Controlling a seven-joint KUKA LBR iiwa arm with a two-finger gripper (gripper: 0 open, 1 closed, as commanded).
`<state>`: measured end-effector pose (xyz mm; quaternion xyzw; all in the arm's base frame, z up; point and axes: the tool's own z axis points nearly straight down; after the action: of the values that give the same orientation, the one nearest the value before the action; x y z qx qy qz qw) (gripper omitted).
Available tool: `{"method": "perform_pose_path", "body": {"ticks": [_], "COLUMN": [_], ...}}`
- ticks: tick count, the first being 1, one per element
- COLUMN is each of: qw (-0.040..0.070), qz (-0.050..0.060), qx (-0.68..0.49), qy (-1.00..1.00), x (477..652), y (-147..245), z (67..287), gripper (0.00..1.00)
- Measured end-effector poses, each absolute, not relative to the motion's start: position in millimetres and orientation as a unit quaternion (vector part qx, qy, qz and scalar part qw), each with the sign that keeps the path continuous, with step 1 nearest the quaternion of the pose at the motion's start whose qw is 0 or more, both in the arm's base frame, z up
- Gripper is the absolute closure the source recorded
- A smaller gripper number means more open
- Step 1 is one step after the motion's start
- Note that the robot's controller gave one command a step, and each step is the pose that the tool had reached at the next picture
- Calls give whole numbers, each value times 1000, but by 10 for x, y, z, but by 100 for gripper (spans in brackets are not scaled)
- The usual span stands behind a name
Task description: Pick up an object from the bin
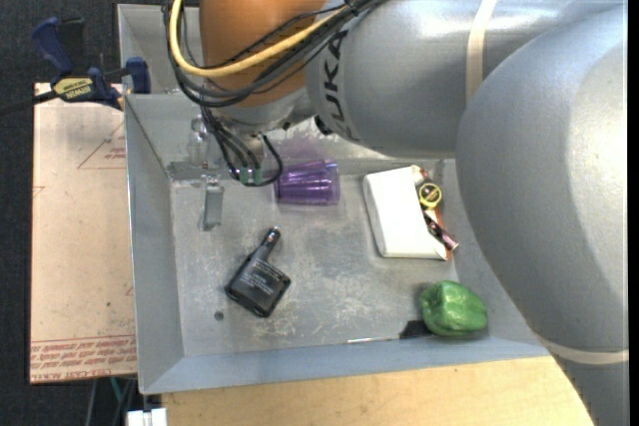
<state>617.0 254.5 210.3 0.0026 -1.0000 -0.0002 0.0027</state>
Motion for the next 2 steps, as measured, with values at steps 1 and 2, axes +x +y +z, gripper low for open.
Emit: {"method": "perform_pose_path", "body": {"ticks": [1, 2], "qw": [-1, -1], "qz": [-1, -1], "qx": [0, 160], "qy": [-1000, -987], "x": [6187, 6061], "y": [2525, 2120], "z": [2159, 1262], "gripper": [0, 0]}}
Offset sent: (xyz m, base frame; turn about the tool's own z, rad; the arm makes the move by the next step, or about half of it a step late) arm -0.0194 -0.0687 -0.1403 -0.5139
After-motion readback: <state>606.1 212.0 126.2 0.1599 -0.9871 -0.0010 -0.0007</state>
